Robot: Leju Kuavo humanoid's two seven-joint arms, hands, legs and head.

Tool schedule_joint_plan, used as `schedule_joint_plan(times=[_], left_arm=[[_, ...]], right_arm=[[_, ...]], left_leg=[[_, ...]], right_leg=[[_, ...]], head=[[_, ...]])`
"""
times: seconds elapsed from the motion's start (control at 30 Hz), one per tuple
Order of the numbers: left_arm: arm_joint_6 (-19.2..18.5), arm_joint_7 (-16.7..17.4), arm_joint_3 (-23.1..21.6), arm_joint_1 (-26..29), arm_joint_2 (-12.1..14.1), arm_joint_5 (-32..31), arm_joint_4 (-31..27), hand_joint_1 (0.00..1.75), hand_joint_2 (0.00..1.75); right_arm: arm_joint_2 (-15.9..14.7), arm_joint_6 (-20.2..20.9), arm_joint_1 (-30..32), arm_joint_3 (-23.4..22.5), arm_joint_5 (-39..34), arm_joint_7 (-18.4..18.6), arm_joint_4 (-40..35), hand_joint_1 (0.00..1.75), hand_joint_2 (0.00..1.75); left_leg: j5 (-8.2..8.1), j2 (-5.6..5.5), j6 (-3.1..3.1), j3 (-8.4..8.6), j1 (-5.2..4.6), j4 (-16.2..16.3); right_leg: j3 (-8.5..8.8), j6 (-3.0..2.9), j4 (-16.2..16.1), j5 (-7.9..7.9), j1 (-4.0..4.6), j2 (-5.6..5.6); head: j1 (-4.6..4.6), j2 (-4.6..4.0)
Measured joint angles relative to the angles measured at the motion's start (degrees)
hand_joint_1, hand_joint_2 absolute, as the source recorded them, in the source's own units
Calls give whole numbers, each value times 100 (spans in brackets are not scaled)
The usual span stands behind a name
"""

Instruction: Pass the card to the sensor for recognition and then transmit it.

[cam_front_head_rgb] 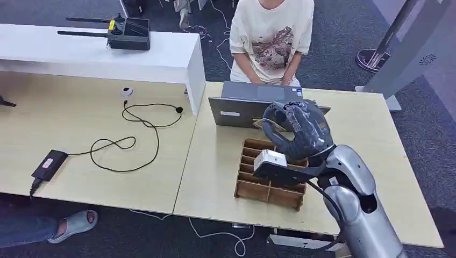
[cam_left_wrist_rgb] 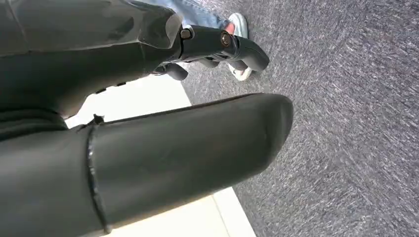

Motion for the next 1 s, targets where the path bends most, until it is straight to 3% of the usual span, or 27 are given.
schedule_joint_plan(times=[0.53, 1.0], left_arm=[[-70, -72, -7, 1, 2, -9, 0, 0, 0], [-111, -105, -109, -4, 28, -15, 0, 0, 0]], right_arm=[[35, -44, -1083, 232, -201, -155, 284, 173, 175], [625, -133, -2377, 529, -42, 196, 1794, 175, 175]], left_leg=[[1, -1, 0, -1, 0, 0], [8, 0, -2, 1, 1, 0]], right_leg=[[1, 1, 2, 1, 0, -1], [1, -2, 5, 4, 1, 1]], head=[[0, 0], [0, 0]])
